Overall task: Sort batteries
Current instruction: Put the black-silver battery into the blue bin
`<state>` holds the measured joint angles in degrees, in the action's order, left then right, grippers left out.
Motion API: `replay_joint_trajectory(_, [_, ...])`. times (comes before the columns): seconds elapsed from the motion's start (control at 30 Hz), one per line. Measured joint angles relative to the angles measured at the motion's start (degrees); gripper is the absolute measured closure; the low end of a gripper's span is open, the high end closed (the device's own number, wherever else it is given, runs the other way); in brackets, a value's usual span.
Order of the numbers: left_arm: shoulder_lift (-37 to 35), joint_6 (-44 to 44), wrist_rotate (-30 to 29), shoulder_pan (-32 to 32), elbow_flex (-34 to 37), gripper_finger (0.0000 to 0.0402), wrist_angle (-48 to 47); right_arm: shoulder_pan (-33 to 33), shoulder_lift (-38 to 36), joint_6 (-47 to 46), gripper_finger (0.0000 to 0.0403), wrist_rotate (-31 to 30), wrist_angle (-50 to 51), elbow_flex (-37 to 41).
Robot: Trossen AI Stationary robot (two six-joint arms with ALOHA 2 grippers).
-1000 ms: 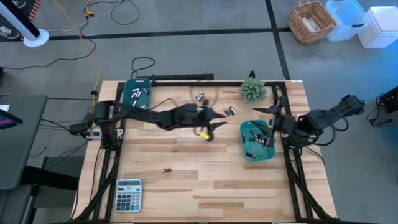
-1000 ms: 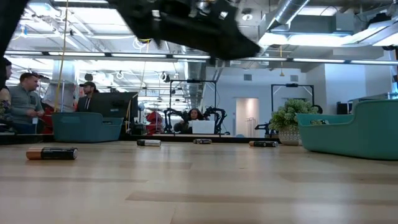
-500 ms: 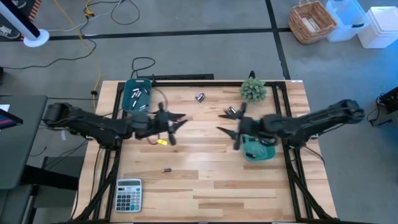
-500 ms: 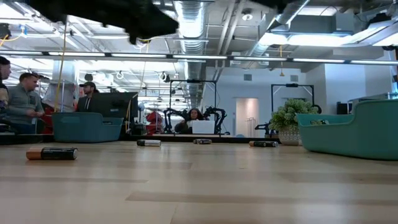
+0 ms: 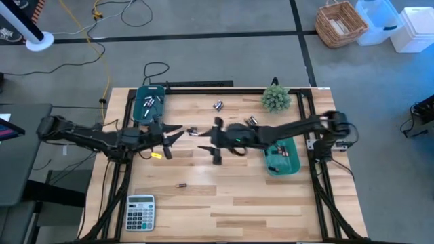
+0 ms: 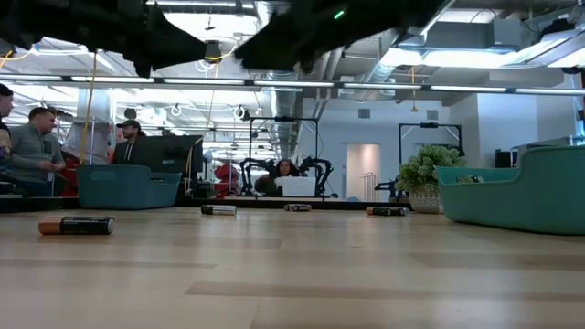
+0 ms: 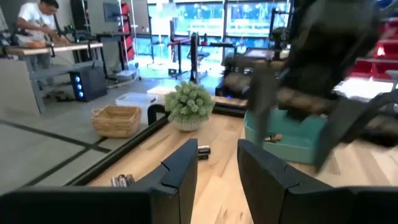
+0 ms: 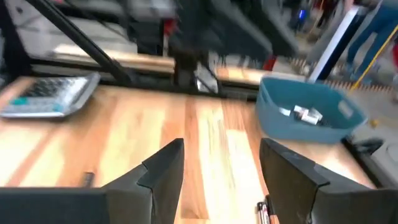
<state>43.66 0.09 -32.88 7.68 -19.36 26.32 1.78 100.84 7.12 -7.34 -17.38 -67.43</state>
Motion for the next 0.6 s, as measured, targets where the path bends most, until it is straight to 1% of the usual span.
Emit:
replay_joint_trajectory(0.07, [-2.13,0.34,0.01,0.09,0.74,0.0295,0.23,-1.7,3.71,-0.08,0.018,2.08,2.63,-3.45])
replay_joint_trajectory(0.2, [-6.87,0.71,-0.01,0.08,2.69,0.0295,0.17,-4.95,10.39,-0.38,0.018,7.15,3.71,-8.7])
replay_joint_trajectory(0.3, [-9.82,0.59,0.01,0.09,3.19,0.0295,-3.29,-7.22,14.78,-1.83,0.018,10.49,3.68,-11.53])
replay_joint_trajectory(0.43, [-12.74,0.05,-0.08,0.07,3.15,0.0295,-7.5,-9.8,19.6,-3.31,0.018,12.3,4.19,-13.81])
replay_joint_trajectory(0.6, [-14.44,-0.34,-0.47,0.07,3.13,0.0295,-10.28,-11.89,25.62,-4.17,0.018,12.54,12.02,-18.42])
